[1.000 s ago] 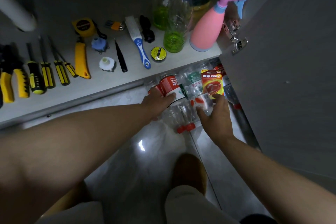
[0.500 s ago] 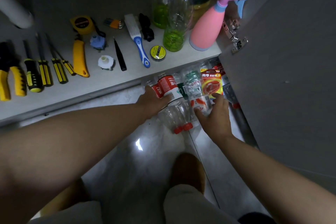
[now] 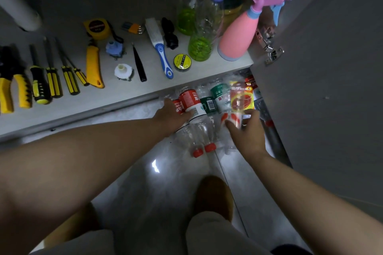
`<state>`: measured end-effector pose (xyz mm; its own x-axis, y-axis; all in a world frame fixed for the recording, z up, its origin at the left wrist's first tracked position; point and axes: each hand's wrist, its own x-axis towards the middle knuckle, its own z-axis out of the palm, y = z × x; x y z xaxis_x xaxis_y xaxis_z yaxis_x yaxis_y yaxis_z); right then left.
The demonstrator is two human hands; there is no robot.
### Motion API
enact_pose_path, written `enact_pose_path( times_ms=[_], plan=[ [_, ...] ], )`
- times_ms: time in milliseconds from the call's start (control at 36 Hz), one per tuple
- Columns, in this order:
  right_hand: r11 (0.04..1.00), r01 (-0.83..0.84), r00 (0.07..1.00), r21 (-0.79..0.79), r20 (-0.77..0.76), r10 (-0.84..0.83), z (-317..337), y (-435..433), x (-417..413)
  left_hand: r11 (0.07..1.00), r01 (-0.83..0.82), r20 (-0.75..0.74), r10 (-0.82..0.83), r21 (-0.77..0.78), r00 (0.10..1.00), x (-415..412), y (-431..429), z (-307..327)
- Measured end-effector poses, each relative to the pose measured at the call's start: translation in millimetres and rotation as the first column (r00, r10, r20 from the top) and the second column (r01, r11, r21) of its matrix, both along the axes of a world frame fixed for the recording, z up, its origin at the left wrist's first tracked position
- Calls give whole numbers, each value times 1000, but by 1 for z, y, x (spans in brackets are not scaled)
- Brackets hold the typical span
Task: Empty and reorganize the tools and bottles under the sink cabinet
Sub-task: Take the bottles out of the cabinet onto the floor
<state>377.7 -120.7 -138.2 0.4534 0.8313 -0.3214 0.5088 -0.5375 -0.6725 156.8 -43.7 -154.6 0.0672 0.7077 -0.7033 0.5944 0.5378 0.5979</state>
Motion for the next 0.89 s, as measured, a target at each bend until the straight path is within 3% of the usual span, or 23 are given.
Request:
enact_pose_path(
  times_ms=[111,222,361,500,667,889],
  plan=[
    [973,204,950,-111,-217,-224,12,15,-3,999,39,-5,-39,36,999,-1,1,-1],
    [954,233,913,-188,-295,-281,21,39,-8,996,61,-10,-60,68,998,-1,0,3],
    [916,286,768,-282,-505,-395,30,66,-14,989,108,-16,-107,99,994,-3,-1,8],
    [919,272,736,-285,-553,-390,37,75,-22,985,127,15,-129,117,991,-5,-2,7],
    [950,193,871,-246,-402,-281,33,70,-22,985,120,-48,-115,120,992,-9,-2,7],
    [948,137,910,-289,-340,-235,27,56,-17,988,128,-60,-123,87,991,-18,-2,8]
  ],
)
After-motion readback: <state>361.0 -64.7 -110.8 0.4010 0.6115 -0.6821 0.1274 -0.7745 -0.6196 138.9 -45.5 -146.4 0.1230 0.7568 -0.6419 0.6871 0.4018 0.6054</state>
